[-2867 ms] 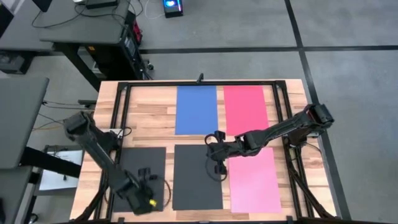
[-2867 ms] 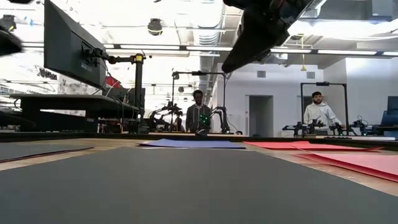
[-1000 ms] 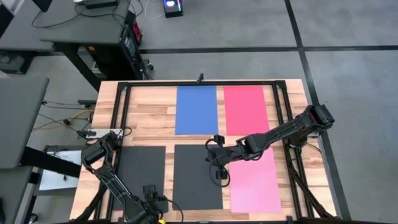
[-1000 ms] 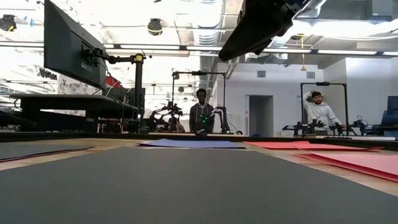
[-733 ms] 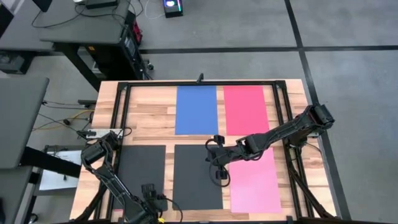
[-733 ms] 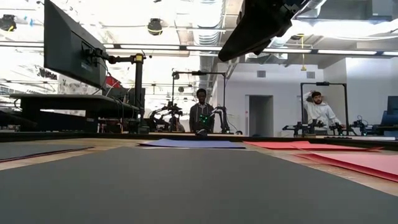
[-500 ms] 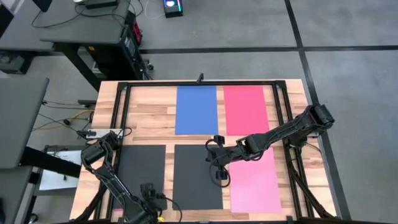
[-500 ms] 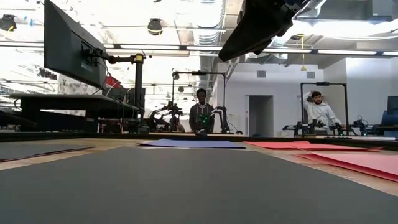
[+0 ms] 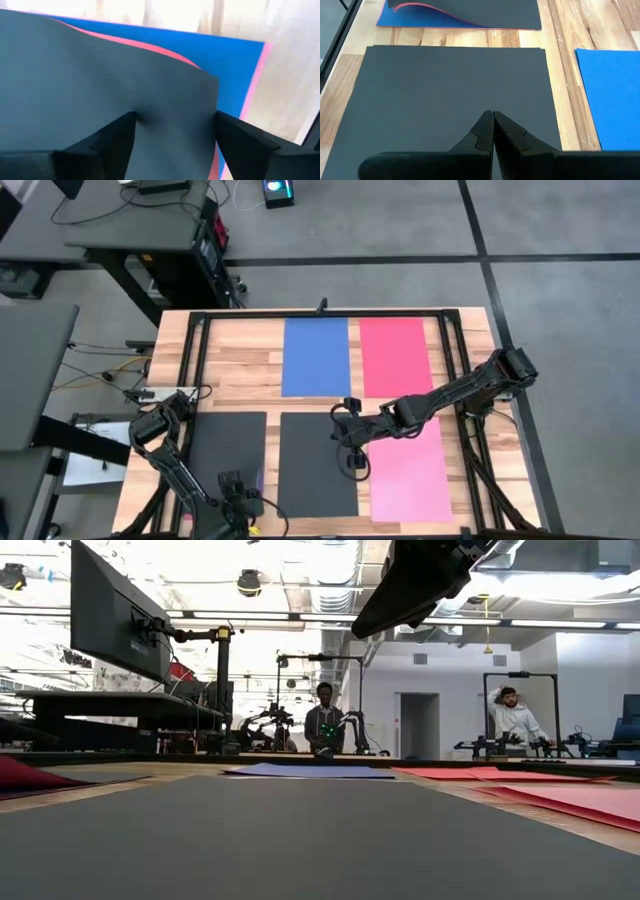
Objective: Organize paper
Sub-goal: Stack the black paper on top of the black paper
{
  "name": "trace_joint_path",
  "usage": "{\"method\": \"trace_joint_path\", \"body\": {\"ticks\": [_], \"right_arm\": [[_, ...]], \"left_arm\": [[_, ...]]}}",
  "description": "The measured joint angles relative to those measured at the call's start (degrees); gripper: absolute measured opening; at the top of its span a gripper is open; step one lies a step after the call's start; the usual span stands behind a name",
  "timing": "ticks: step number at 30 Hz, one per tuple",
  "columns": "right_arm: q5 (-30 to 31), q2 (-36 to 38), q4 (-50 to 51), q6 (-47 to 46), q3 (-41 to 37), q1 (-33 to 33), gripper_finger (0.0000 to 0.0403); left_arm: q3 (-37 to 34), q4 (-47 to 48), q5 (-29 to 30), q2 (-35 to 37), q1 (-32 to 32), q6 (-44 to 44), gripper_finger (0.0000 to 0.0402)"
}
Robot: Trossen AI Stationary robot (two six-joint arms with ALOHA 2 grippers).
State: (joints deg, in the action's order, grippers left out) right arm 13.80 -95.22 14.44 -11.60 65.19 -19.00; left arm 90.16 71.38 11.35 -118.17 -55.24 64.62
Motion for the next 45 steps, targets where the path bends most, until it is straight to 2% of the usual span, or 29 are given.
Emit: {"method": "trace_joint_path", "body": {"ticks": [11,45], "right_arm": [[0.0,0.0,-0.02,-0.02,0.0,-0.01,0.0],[0.0,-0.02,-0.22,-0.02,0.0,-0.02,0.0]], "left_arm": [[0.23,3.71,0.31,0.0,-0.26,1.22,0.0246],[2.04,4.52,1.58,0.02,-0.24,2.11,0.0246]]}}
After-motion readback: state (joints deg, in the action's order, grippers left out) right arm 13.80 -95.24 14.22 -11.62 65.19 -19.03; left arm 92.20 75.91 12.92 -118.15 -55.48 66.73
